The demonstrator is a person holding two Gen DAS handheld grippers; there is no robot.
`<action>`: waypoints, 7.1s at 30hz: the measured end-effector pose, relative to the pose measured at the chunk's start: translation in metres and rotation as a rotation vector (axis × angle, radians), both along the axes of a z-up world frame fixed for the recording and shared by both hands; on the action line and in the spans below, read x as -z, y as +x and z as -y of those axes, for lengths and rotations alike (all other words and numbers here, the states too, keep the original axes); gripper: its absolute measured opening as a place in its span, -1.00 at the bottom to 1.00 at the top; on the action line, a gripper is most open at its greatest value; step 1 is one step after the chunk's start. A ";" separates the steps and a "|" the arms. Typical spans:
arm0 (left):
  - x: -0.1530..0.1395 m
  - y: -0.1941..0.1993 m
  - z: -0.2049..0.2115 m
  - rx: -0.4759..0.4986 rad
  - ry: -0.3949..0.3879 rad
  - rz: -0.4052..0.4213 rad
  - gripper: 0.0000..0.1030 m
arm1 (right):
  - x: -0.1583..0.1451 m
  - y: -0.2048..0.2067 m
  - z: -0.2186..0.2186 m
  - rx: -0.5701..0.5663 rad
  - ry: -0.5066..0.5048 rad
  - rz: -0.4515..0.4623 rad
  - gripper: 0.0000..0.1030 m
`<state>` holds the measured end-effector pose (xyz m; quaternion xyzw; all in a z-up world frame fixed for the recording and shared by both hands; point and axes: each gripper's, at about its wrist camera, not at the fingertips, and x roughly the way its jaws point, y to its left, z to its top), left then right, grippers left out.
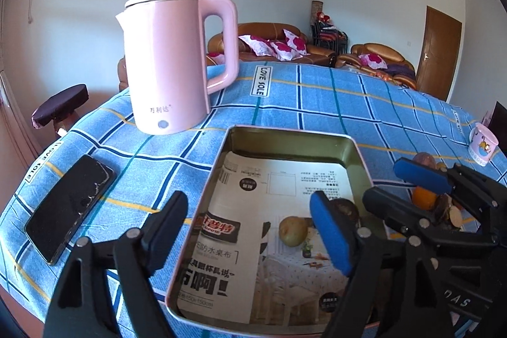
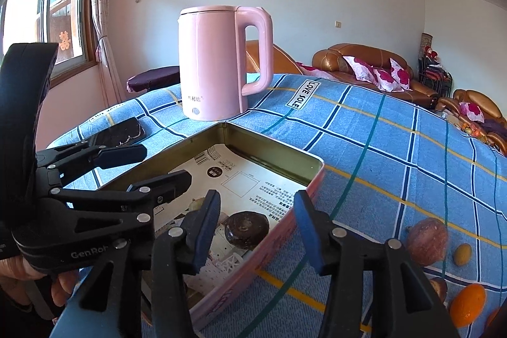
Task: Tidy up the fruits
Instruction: 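Move both tools back over the table toward the remaining items, then grasp white-topped round cake with right tool while left tool grasps dark brown fruit, then lift and carry the cake and dark fruit toward the pink tin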
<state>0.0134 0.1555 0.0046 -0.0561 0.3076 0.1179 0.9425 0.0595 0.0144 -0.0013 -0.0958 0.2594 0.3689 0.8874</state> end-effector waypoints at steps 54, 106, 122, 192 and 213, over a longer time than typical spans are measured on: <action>0.021 0.033 0.172 0.408 -0.003 -0.079 0.57 | 0.032 -0.003 0.191 0.336 -0.034 -0.158 -0.28; 0.033 0.026 0.169 0.462 -0.035 -0.118 -0.25 | 0.030 -0.021 0.185 0.273 -0.046 -0.063 -0.28; 0.024 0.014 0.166 0.408 0.005 -0.016 -0.25 | 0.026 -0.032 0.183 0.248 -0.036 -0.003 -0.28; -0.005 -0.025 0.146 0.341 -0.040 0.236 -0.25 | 0.003 -0.067 0.204 0.190 0.160 0.162 -0.28; -0.033 -0.042 0.082 0.195 -0.019 0.236 -0.25 | -0.062 -0.067 0.141 0.071 0.171 0.187 -0.28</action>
